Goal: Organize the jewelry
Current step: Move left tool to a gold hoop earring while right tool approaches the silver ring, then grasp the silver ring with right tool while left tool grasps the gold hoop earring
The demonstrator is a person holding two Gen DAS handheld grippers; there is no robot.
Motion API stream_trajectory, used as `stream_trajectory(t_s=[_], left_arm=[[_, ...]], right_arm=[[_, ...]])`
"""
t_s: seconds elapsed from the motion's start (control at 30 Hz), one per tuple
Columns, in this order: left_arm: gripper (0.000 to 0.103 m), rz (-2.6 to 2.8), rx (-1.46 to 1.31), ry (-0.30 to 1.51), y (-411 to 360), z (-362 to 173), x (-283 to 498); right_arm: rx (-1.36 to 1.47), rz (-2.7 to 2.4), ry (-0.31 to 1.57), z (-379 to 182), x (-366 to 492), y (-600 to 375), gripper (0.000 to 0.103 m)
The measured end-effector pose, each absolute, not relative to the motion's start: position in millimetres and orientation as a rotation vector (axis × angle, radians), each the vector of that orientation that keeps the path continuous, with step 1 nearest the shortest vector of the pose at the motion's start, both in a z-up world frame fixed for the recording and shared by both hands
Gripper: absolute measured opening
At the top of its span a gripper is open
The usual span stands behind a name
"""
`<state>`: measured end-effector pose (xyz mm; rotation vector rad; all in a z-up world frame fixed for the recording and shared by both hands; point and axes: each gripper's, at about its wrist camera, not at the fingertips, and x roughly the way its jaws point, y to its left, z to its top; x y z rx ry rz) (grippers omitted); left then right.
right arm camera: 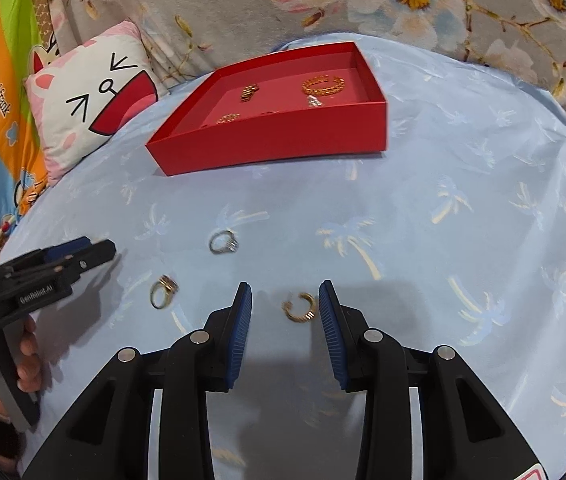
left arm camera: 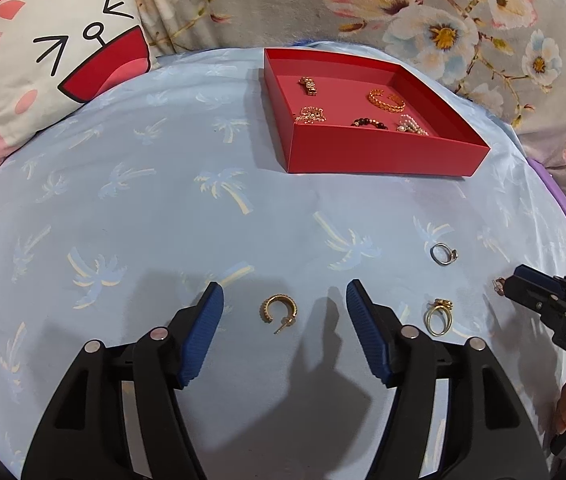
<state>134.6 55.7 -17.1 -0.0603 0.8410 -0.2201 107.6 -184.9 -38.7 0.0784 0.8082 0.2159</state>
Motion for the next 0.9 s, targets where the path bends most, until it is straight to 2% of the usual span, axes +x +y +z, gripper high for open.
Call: stream_trajectory(t_s=[0.57,0.63,0.7,0.77,0.83,0.9], left_arm=[[0.066,-0.236,-0.060,0.851,53.6,-18.0,135.6],[0.066,-0.237,-0.060,0.851,53.7,-18.1,135.8],[0.066,-0.237,-0.059,0.851,53.4,-18.1,135.7],[0.066,-0.237,-0.060,0.851,53.5,-18.0,135.6],[0.066,-0.237,-0.061,0.851,53.3,-18.0,135.5],[0.066,-0.242,-0.062,0.850,53.1,-17.9,135.3]], right_arm=[[-0.035,0.262,0.829,-47.7,152.1,-136.7,0.036],[-0.062,0.270,0.828,-48.2,151.2,-131.8,0.032],[-0.087,0.263,0.827,-48.6,151.0,-127.9,0.019],[-0.104,0.258,0.825,-48.7,150.3,-125.6,0.017],[-0.106,0.256,0.824,-48.7,149.8,-126.2,0.009],[-0.104,0.251,0.823,-48.3,148.4,-128.2,0.009]])
